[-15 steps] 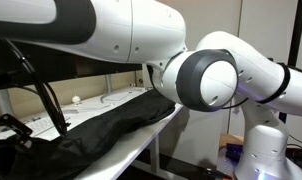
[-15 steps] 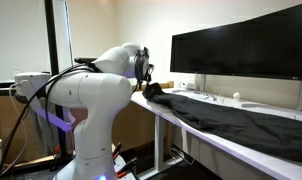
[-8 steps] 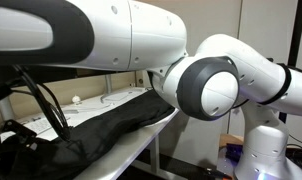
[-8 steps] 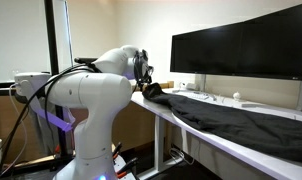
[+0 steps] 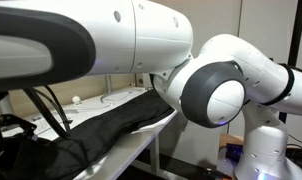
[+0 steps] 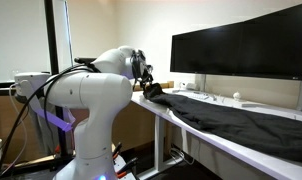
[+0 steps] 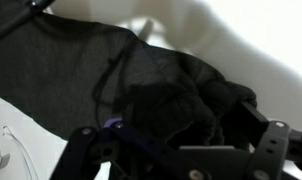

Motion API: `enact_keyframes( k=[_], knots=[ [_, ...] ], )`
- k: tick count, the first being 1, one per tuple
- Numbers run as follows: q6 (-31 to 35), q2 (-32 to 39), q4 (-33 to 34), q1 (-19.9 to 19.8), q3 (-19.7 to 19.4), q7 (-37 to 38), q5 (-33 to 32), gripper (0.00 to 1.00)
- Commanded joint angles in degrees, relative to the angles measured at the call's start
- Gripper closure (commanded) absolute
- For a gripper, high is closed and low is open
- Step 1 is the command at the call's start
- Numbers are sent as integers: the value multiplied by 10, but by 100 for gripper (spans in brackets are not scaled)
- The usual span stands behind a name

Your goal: Fold the black trousers on the table.

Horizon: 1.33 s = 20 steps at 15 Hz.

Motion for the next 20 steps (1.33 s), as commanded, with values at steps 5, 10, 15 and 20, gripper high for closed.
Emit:
enact_keyframes(
  k=[5, 10, 15, 20],
  knots=[
    [-16, 12, 3, 16, -36, -23, -46, 53],
    [-20, 15, 3, 19, -47, -33, -59, 87],
    [-19, 1, 3, 27, -67, -27, -83, 96],
    [-19, -16, 10, 31, -86, -14, -101, 97]
  ],
)
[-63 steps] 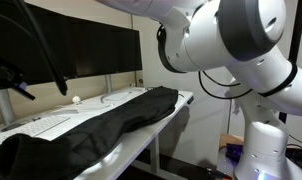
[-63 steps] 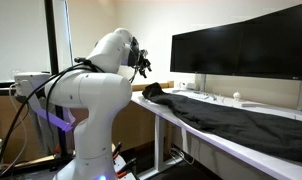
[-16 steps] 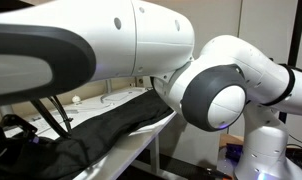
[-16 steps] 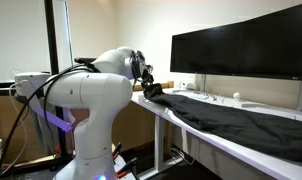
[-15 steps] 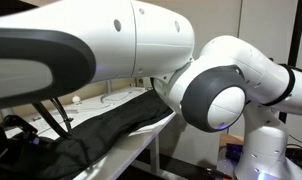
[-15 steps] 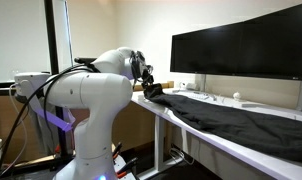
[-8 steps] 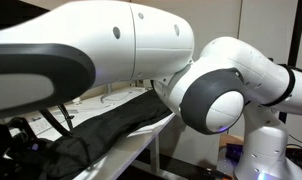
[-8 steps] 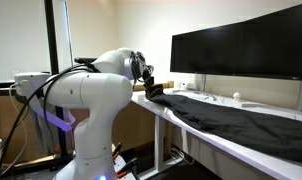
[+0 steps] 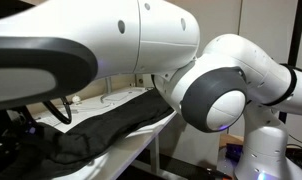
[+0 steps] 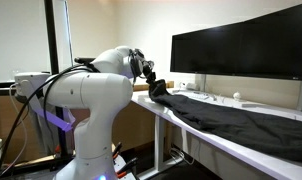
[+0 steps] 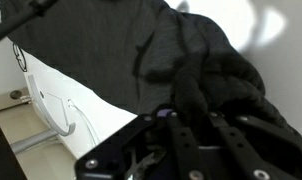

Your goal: Fold the black trousers on the table.

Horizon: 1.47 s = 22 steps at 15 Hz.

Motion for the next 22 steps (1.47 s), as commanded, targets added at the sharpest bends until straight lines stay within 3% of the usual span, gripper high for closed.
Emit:
enact_keyframes(
  k=[1, 22],
  knots=[
    [-15, -25, 0, 4, -13, -1, -16, 97],
    [-142, -190, 3, -17, -7, 117, 1, 97]
  ],
)
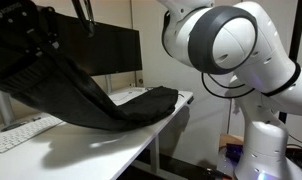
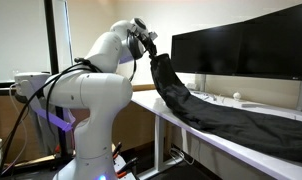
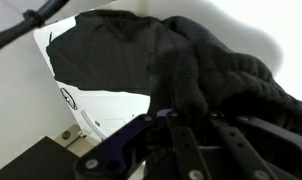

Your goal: Fold the black trousers on the table.

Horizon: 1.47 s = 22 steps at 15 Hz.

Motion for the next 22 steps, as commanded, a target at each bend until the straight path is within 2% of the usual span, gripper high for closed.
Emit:
enact_keyframes(
  k=[1, 12, 22],
  knots=[
    [-26, -28, 0, -8, 16, 39, 8, 97],
    [-42, -93, 0, -47, 30, 120, 11, 97],
    [-53, -169, 0, -108, 40, 87, 1, 97]
  ],
)
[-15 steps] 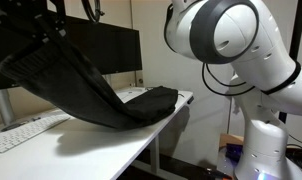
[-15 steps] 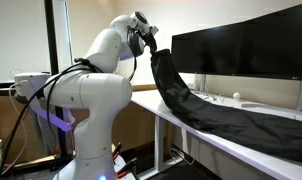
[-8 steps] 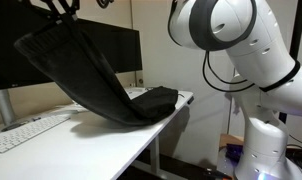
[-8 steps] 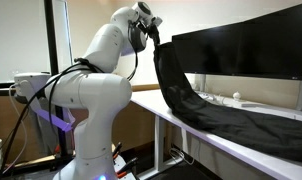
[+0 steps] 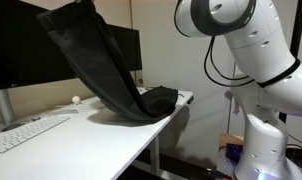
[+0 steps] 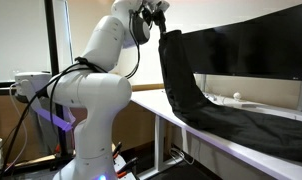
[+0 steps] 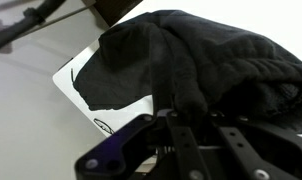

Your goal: Fold the black trousers on the table.

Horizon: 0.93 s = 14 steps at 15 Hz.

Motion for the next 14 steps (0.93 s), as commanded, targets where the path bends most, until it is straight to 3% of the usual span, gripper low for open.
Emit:
enact_keyframes(
  k=[1, 6, 14],
  knots=[
    [-4, -28, 0, -24, 19, -15, -2, 97],
    [-2, -52, 0, -47, 27, -42, -8, 97],
    [-22, -90, 0, -91, 37, -158, -9, 97]
  ],
)
